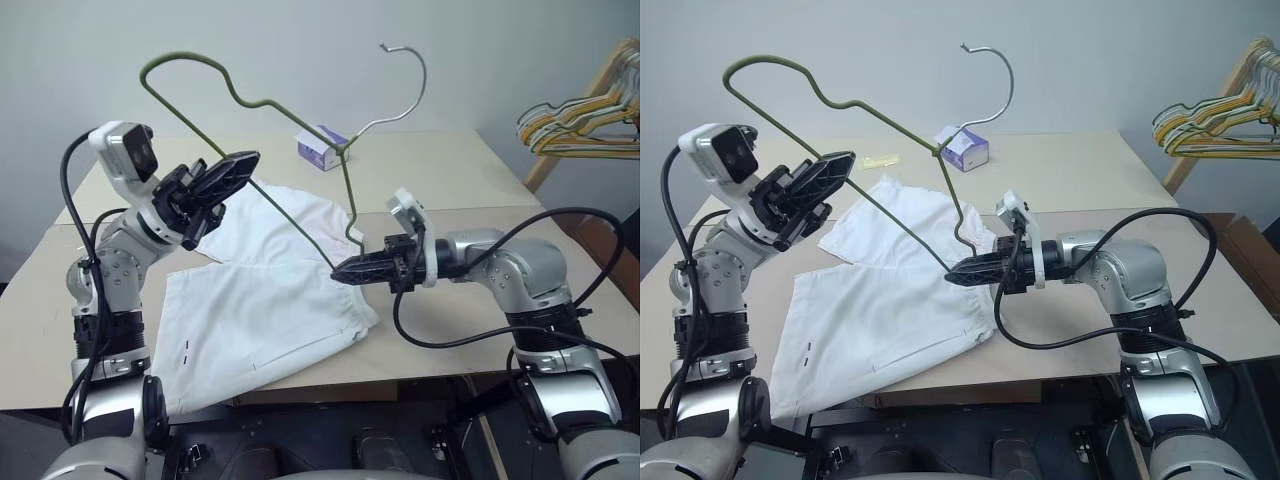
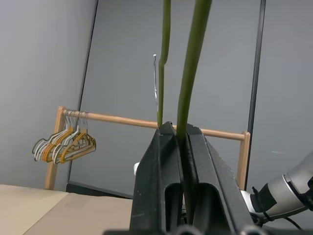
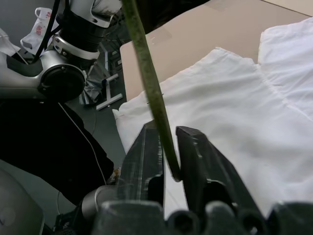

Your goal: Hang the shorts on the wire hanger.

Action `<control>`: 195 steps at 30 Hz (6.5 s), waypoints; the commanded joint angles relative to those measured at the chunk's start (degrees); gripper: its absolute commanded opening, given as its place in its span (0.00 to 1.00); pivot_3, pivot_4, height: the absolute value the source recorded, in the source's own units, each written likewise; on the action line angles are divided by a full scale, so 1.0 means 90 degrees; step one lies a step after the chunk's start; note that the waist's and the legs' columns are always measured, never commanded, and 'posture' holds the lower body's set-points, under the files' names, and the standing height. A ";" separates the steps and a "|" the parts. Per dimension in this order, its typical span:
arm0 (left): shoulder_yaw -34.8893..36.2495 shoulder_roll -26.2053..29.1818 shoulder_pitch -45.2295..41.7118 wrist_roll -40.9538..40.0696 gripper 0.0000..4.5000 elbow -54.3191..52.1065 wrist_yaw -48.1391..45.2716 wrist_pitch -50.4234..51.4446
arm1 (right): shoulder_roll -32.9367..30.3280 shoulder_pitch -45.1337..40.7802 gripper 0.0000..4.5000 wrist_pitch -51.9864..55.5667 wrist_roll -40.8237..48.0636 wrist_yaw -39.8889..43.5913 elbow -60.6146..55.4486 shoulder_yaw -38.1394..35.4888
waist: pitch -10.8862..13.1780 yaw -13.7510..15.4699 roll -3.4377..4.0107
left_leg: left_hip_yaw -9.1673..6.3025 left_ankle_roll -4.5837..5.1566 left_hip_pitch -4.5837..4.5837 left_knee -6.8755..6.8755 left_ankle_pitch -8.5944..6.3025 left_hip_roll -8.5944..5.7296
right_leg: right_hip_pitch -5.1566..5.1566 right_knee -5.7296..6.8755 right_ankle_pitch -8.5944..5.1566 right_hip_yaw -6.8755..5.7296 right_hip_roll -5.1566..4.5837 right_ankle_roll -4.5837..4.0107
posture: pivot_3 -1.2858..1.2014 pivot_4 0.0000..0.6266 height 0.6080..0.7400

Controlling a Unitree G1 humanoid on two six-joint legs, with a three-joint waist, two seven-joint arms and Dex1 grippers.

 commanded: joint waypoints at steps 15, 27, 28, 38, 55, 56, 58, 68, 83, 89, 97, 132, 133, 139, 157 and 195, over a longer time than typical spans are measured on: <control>-0.0963 0.0305 0.0172 0.1382 0.91 -0.0158 0.0284 -0.0240 | 0.0359 -0.0413 0.00 0.0267 0.0774 -0.0961 0.0148 -0.1312 | 0.0000 -0.0008 0.0001 | -0.0002 0.0000 -0.0001 0.0000 0.0000 -0.0001 | 0.0000 0.0001 0.0002 -0.0002 -0.0001 0.0001 | 0.50 0.00 1.00; -0.1701 0.1375 0.0920 0.3613 0.99 -0.0196 0.0665 -0.1376 | -0.1366 0.0787 0.00 0.2592 0.1237 -0.1708 0.0300 -0.2017 | 0.0002 0.0040 0.0003 | 0.0005 0.0009 -0.0011 -0.0002 -0.0006 0.0000 | -0.0003 -0.0020 0.0002 -0.0004 -0.0006 0.0000 | 0.49 0.00 1.00; -0.1754 0.1452 0.0948 0.3693 0.99 -0.0245 0.0643 -0.1386 | -0.1483 0.0958 0.00 0.2715 0.1234 -0.1736 0.0321 -0.2025 | 0.0002 0.0042 0.0003 | 0.0004 0.0011 -0.0013 -0.0003 -0.0006 0.0000 | -0.0003 -0.0024 0.0002 -0.0005 -0.0006 0.0000 | 0.49 0.00 1.00; -0.1986 0.1659 0.1119 0.3980 0.99 -0.0648 0.0470 -0.1450 | -0.2468 0.2083 0.00 0.2749 0.0859 -0.0895 0.1199 -0.0936 | 0.0002 0.0002 0.0004 | 0.0009 0.0014 -0.0008 0.0002 -0.0008 -0.0001 | -0.0001 -0.0020 0.0008 0.0003 -0.0005 0.0005 | 0.50 0.00 1.00; -0.1871 0.1635 0.1420 0.3800 0.99 -0.1018 0.0438 -0.1249 | -0.2584 0.1884 0.00 0.2153 0.0477 0.0174 0.1818 -0.0264 | 0.0001 0.0135 0.0004 | 0.0012 0.0015 -0.0005 0.0011 -0.0008 -0.0001 | 0.0003 -0.0019 0.0013 0.0008 -0.0004 0.0010 | 0.51 0.00 1.00; -0.1873 0.1630 0.1410 0.3806 0.99 -0.0998 0.0445 -0.1252 | -0.2595 0.1880 0.00 0.2125 0.0478 0.0217 0.1779 -0.0266 | 0.0001 0.0152 0.0004 | 0.0012 0.0015 -0.0004 0.0012 -0.0008 -0.0001 | 0.0003 -0.0018 0.0014 0.0008 -0.0004 0.0010 | 0.51 0.00 1.00; -0.1899 0.1635 0.1451 0.3807 0.99 -0.1001 0.0431 -0.1228 | -0.2615 0.1899 0.00 0.2124 0.0504 0.0341 0.1725 -0.0246 | 0.0001 0.0177 0.0004 | 0.0011 0.0015 -0.0004 0.0012 -0.0008 -0.0001 | 0.0003 -0.0018 0.0014 0.0008 -0.0003 0.0010 | 0.51 0.00 1.00; -0.1995 0.1579 0.1641 0.3820 0.99 -0.1196 0.0490 -0.1200 | -0.2428 0.1387 0.00 0.1876 -0.0040 0.0580 0.1937 0.0511 | 0.0001 0.0174 0.0004 | 0.0012 0.0014 -0.0004 0.0016 -0.0008 -0.0002 | 0.0003 -0.0015 0.0014 0.0008 -0.0004 0.0011 | 0.52 0.00 1.00; -0.1972 0.1610 0.1917 0.3917 0.99 -0.1468 0.0703 -0.1168 | -0.2480 0.0696 0.00 0.1317 -0.0876 0.1078 0.3050 0.0720 | 0.0001 0.0344 0.0005 | 0.0016 0.0015 -0.0004 0.0021 -0.0007 -0.0002 | 0.0003 -0.0016 0.0022 0.0011 -0.0003 0.0010 | 0.52 0.00 1.00; -0.2088 0.1545 0.1841 0.3981 0.99 -0.1393 0.0731 -0.1199 | -0.2504 0.0627 0.00 0.1341 -0.0961 0.1117 0.3218 0.0659 | 0.0001 0.0352 0.0006 | 0.0017 0.0014 -0.0003 0.0024 -0.0007 -0.0002 | 0.0003 -0.0012 0.0022 0.0011 -0.0002 0.0009 | 0.52 0.00 1.00; -0.2126 0.1537 0.1803 0.3999 0.99 -0.1377 0.0734 -0.1196 | -0.2485 0.0490 0.00 0.1411 -0.0972 0.1132 0.3370 0.0552 | 0.0000 0.0349 0.0006 | 0.0017 0.0014 -0.0003 0.0024 -0.0007 -0.0002 | 0.0003 -0.0013 0.0023 0.0011 -0.0002 0.0008 | 0.52 0.00 1.00; -0.2270 0.1532 0.1898 0.4301 0.99 -0.1304 0.0771 -0.1440 | -0.2047 -0.1107 0.00 -0.0289 -0.2281 0.2779 0.5117 0.2764 | -0.0003 0.0311 0.0014 | 0.0019 0.0013 -0.0004 0.0031 -0.0006 -0.0002 | 0.0003 -0.0009 0.0026 0.0012 -0.0002 0.0007 | 0.53 0.00 1.00; -0.2261 0.1535 0.1932 0.4309 0.99 -0.1328 0.0795 -0.1435 | -0.1961 -0.1205 0.00 -0.0355 -0.2316 0.2779 0.5286 0.2849 | -0.0003 0.0316 0.0015 | 0.0019 0.0013 -0.0005 0.0031 -0.0006 -0.0002 | 0.0003 -0.0010 0.0026 0.0012 -0.0003 0.0007 | 0.53 0.00 1.00; -0.2265 0.1543 0.2088 0.4408 0.99 -0.1438 0.0911 -0.1460 | -0.1536 -0.1658 0.00 -0.0835 -0.2597 0.2779 0.6207 0.3193 | -0.0003 0.0352 0.0017 | 0.0020 0.0012 -0.0001 0.0032 -0.0006 -0.0002 | 0.0003 -0.0001 0.0026 0.0012 -0.0003 0.0007 | 0.54 0.00 1.00; -0.2406 0.1362 0.2063 0.4474 0.99 -0.1431 0.1013 -0.1457 | -0.0295 -0.2524 0.00 -0.1294 -0.3167 0.1532 0.8205 0.1516 | -0.0004 0.0352 0.0022 | 0.0018 0.0001 0.0000 0.0033 0.0000 -0.0003 | -0.0004 0.0032 0.0025 0.0013 -0.0003 0.0005 | 0.54 0.00 1.00; -0.2344 0.2312 -0.1988 0.4814 0.99 0.2542 -0.1882 -0.3450 | -0.0349 -0.1033 0.00 -0.4927 -0.4768 0.0395 0.2685 0.1112 | -0.0001 0.0007 0.0030 | 0.0018 -0.0004 -0.0004 0.0033 0.0004 -0.0007 | -0.0016 0.0046 0.0018 0.0014 -0.0003 0.0005 | 0.52 0.00 1.00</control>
